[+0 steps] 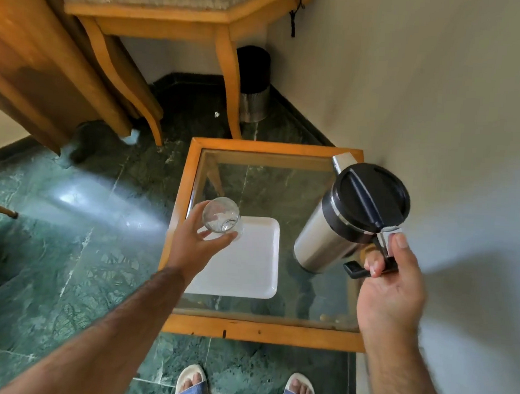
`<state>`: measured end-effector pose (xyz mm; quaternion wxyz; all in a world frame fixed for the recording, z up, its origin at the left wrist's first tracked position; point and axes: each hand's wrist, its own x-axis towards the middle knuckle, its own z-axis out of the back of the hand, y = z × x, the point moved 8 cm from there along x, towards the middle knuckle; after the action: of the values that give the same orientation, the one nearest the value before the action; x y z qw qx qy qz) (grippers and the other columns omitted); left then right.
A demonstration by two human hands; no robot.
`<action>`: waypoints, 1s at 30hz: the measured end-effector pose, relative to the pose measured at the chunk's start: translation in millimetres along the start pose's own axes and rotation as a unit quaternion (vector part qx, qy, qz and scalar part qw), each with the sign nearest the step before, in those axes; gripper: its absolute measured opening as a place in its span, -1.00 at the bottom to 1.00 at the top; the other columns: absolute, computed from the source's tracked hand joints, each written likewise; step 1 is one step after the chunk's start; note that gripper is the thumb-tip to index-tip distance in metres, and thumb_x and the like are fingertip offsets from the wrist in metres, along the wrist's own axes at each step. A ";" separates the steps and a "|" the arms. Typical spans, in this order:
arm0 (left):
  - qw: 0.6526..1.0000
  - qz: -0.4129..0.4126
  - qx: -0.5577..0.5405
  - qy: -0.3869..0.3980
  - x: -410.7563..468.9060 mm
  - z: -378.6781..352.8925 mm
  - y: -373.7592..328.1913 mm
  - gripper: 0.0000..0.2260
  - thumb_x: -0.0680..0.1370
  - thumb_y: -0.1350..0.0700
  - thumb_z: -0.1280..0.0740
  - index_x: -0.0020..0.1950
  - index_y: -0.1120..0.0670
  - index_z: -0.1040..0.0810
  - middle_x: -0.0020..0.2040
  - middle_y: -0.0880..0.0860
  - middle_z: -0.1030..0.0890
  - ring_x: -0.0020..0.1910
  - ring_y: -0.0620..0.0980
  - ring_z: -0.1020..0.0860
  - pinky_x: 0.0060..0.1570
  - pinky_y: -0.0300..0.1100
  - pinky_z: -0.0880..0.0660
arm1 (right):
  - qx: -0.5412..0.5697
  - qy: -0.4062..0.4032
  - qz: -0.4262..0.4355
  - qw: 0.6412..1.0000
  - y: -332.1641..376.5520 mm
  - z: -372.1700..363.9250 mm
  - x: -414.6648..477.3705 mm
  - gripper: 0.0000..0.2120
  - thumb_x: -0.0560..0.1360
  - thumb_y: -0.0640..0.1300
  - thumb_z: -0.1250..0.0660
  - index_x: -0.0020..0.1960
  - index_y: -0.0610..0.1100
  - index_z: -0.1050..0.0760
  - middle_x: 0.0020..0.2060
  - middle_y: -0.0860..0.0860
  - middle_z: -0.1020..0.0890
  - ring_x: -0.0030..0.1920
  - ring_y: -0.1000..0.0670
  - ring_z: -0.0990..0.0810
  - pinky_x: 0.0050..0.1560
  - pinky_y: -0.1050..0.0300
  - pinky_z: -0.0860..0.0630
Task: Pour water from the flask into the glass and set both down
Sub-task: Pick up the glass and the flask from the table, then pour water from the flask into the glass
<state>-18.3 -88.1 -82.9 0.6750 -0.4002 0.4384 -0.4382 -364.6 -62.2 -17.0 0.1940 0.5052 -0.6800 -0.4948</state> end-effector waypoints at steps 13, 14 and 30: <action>0.993 -0.112 -0.010 -0.023 -33.7 60.3 -260.0 -0.45 0.41 0.14 -0.64 0.35 -0.03 -0.56 0.20 -0.07 -0.68 0.19 -0.04 -0.65 0.22 -0.06 -0.59 | -0.074 0.069 0.024 0.995 200.8 -122.9 -23.8 -0.48 0.41 0.17 -0.48 -0.42 -0.10 -0.26 -0.52 -0.02 -0.29 -0.43 -0.02 -0.24 -0.28 0.01 -0.22; 0.992 -0.125 -0.009 -0.022 -38.4 64.0 -279.2 -0.45 0.41 0.12 -0.63 0.35 -0.03 -0.55 0.19 -0.11 -0.66 0.17 -0.08 -0.64 0.21 -0.08 -0.58 | -0.073 0.077 0.028 0.994 215.9 -132.1 -27.0 -0.48 0.41 0.16 -0.48 -0.43 -0.09 -0.25 -0.52 -0.02 -0.28 -0.44 -0.02 -0.24 -0.28 0.02 -0.21; 0.977 -0.210 -0.045 -0.004 -126.0 122.1 -469.1 -0.40 0.21 -0.36 -0.61 0.21 -0.36 -0.56 0.13 -0.26 -0.70 0.13 -0.12 -0.68 0.07 -0.11 -0.60 | -0.197 0.262 0.097 0.940 428.0 -272.5 -93.7 -0.51 0.30 0.23 -0.52 -0.48 0.02 -0.30 -0.55 0.08 -0.26 -0.51 0.06 -0.15 -0.46 0.21 -0.15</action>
<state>-45.3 -89.0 417.2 0.5511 -0.5149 0.3615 -0.5481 -329.5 -109.7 495.6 0.5078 0.4999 -0.5403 -0.4476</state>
